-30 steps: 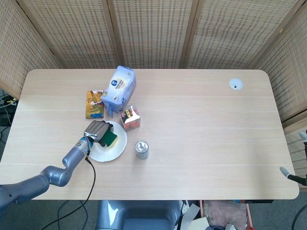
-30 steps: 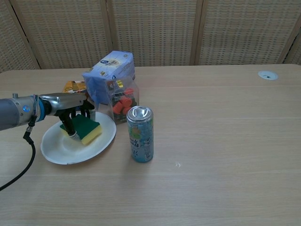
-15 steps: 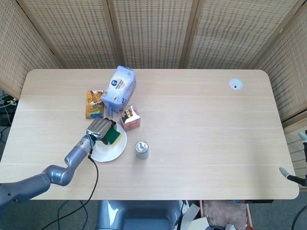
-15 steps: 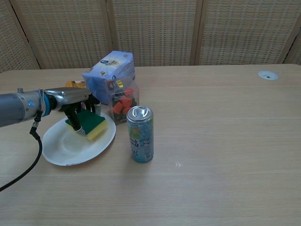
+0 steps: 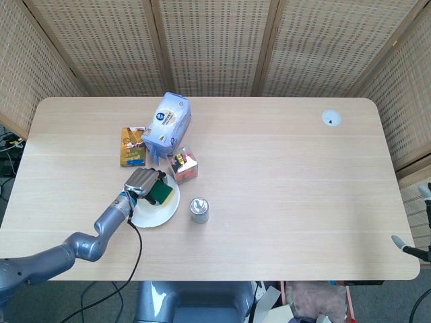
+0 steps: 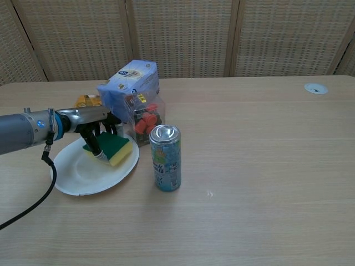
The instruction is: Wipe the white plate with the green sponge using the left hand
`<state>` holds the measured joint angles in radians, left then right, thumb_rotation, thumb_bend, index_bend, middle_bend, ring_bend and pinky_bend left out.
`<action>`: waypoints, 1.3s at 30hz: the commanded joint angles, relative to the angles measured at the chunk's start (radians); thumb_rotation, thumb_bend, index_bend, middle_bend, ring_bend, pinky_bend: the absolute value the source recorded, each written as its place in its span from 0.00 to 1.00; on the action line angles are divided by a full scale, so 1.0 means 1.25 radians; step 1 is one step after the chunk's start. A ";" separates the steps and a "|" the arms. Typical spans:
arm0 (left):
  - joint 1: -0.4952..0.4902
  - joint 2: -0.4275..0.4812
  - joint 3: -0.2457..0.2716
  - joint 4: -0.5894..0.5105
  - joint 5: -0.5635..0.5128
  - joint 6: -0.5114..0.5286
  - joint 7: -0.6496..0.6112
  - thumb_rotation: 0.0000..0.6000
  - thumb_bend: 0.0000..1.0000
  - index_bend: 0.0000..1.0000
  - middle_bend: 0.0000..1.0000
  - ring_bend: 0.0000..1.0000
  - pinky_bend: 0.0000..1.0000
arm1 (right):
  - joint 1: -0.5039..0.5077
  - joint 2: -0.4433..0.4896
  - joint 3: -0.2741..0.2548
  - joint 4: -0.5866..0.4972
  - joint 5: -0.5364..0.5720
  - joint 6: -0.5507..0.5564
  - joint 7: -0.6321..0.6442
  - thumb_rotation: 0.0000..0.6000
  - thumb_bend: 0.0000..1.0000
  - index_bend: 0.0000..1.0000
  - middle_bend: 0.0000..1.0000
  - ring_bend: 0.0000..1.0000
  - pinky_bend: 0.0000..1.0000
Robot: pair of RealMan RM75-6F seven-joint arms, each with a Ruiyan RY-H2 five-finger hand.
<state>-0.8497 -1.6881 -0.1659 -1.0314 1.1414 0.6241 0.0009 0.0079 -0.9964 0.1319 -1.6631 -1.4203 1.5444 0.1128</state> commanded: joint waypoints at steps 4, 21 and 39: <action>0.023 0.067 -0.028 -0.070 0.035 0.014 -0.129 1.00 0.16 0.50 0.39 0.30 0.38 | 0.001 -0.001 -0.002 -0.002 -0.003 0.000 -0.007 1.00 0.00 0.00 0.00 0.00 0.00; 0.032 -0.004 -0.032 0.042 0.024 -0.097 -0.339 1.00 0.16 0.50 0.39 0.30 0.38 | 0.003 -0.004 0.000 -0.001 0.004 -0.004 -0.010 1.00 0.00 0.00 0.00 0.00 0.00; 0.040 0.067 -0.053 -0.006 0.067 -0.078 -0.403 1.00 0.16 0.50 0.39 0.30 0.38 | -0.002 -0.001 -0.002 -0.003 -0.005 0.006 -0.005 1.00 0.00 0.00 0.00 0.00 0.00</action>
<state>-0.8010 -1.6111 -0.2313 -1.0327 1.2258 0.5249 -0.5039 0.0055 -0.9974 0.1294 -1.6672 -1.4268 1.5521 0.1061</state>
